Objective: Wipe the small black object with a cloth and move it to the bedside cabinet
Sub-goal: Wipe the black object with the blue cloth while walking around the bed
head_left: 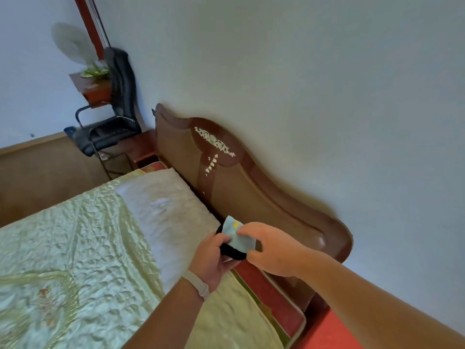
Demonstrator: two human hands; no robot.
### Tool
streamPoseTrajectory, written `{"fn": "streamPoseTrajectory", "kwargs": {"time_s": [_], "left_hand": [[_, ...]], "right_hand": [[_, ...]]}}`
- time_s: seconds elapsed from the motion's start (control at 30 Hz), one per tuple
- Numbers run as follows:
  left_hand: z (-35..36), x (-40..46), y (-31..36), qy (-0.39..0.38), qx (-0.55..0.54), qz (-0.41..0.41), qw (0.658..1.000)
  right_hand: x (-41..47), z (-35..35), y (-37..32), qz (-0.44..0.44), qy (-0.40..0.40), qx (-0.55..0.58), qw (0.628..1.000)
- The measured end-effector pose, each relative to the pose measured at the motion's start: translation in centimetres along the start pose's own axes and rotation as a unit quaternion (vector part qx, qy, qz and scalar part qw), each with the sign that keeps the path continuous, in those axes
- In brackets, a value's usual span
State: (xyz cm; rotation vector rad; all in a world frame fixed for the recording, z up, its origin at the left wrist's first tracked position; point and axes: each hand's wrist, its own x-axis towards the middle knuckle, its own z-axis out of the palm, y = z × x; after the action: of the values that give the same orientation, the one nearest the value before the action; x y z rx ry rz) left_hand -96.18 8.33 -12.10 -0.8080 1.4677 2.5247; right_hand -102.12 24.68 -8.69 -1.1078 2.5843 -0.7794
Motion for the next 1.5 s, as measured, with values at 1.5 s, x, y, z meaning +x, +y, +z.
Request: {"fn": "streamPoseTrajectory", "kwargs": {"time_s": [1.5], "left_hand": [[-30.6, -51.4, -13.0, 0.367, -0.134, 0.279, 0.877]], "right_hand": [[-16.9, 26.9, -43.4, -0.584, -0.079, 0.037, 0.807]]}}
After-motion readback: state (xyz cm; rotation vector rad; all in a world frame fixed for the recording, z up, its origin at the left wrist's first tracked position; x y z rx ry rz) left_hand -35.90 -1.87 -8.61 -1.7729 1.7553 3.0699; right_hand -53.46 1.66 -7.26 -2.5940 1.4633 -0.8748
